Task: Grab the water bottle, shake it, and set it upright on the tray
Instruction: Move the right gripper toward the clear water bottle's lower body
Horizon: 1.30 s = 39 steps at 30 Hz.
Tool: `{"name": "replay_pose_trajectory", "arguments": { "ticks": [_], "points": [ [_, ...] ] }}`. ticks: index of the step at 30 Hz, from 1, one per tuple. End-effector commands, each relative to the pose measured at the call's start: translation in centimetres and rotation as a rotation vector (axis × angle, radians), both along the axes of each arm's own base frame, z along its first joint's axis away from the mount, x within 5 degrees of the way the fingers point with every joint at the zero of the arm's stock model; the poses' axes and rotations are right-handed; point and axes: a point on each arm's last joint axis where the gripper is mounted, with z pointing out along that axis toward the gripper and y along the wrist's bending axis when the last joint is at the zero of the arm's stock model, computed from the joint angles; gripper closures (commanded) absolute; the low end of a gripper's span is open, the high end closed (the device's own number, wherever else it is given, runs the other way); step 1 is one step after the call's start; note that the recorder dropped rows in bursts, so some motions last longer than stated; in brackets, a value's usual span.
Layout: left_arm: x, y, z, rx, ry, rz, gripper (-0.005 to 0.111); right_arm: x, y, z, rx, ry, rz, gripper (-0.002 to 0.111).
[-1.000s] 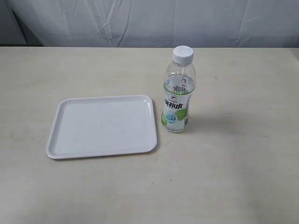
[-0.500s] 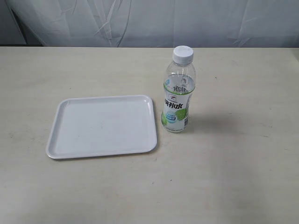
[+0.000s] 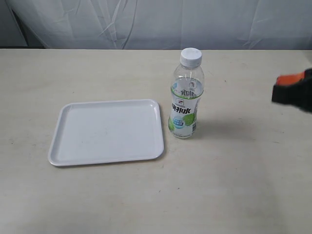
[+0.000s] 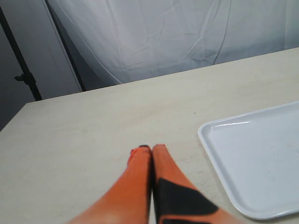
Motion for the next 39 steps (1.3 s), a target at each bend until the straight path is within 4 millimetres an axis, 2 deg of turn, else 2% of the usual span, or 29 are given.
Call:
{"name": "replay_pose_trajectory", "arguments": {
  "ticks": [1,8,10,13,18,20,25,31,39],
  "points": [
    [0.0,0.0,-0.1,-0.006,0.001,0.000,0.106,-1.2,1.3,-3.7,-0.064,0.010,0.100,0.109],
    [0.0,0.0,-0.1,-0.006,0.001,0.000,0.106,-2.1,6.1,-6.2,-0.134,0.023,0.334,0.109],
    [0.0,0.0,-0.1,-0.006,0.001,0.000,0.106,-2.2,7.1,-7.0,-0.151,0.027,0.365,0.105],
    [0.0,0.0,-0.1,-0.006,0.001,0.000,0.106,-2.0,8.1,-7.8,-0.166,0.022,0.379,0.086],
    [0.0,0.0,-0.1,-0.006,0.001,0.000,0.106,-1.3,8.6,-8.6,-0.127,0.056,0.304,0.036],
    [0.0,0.0,-0.1,-0.006,0.001,0.000,0.106,-1.0,8.6,-9.0,-0.105,0.080,0.261,0.028],
    [0.0,0.0,-0.1,-0.006,0.001,0.000,0.106,0.4,9.1,-10.5,-0.149,0.031,0.206,0.029],
    [0.0,0.0,-0.1,-0.006,0.001,0.000,0.106,1.5,10.1,-12.0,-0.171,0.054,0.174,0.015],
    [0.0,0.0,-0.1,-0.006,0.001,0.000,0.106,4.0,12.4,-11.1,-0.150,-0.047,0.165,0.015]
  ]
}}
